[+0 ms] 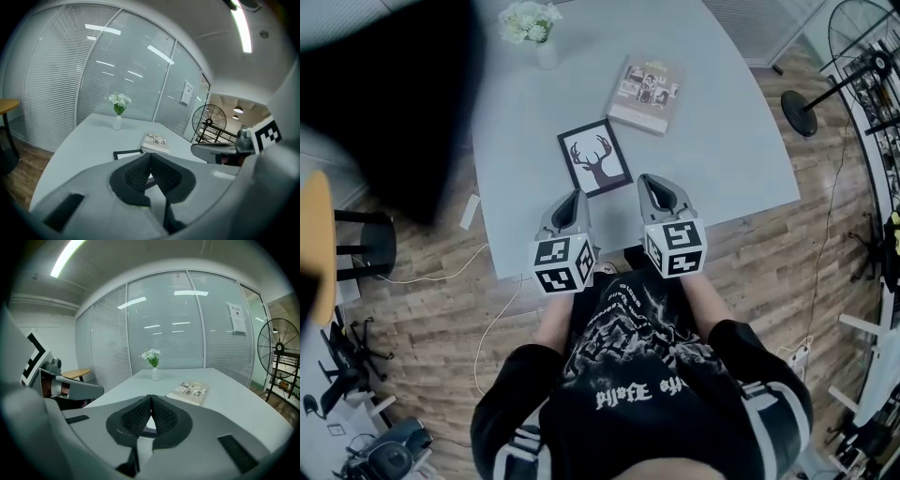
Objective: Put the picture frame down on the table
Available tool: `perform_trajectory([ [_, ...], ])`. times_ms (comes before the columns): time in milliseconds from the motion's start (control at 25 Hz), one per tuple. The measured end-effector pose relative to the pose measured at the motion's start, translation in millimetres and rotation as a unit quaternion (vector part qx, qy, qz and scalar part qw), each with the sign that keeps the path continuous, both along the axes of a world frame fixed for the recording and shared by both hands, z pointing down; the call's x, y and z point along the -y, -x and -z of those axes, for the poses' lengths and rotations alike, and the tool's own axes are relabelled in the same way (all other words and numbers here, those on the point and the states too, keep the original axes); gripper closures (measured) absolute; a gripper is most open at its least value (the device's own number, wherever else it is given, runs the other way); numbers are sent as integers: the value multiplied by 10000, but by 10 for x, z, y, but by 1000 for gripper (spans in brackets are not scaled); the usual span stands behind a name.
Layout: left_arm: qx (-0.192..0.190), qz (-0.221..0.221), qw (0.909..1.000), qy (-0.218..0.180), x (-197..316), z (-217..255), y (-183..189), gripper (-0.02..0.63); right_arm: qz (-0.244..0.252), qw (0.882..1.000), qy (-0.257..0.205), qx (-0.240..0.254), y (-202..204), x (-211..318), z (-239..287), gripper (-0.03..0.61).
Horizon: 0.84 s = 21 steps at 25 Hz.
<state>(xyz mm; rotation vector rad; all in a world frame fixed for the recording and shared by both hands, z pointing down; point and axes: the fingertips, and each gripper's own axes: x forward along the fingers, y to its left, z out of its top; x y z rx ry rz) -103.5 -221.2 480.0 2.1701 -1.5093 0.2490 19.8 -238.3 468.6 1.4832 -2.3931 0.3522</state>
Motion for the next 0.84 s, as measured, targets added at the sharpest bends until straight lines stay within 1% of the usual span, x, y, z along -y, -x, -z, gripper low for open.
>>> perform_trajectory([
  [360, -49, -13, 10000, -39, -55, 31, -36, 597, -97, 9999, 115, 42, -55, -51, -43, 568],
  [840, -13, -11, 10000, -37, -150, -13, -83, 597, -47, 10000, 40, -28, -67, -165, -85, 568],
])
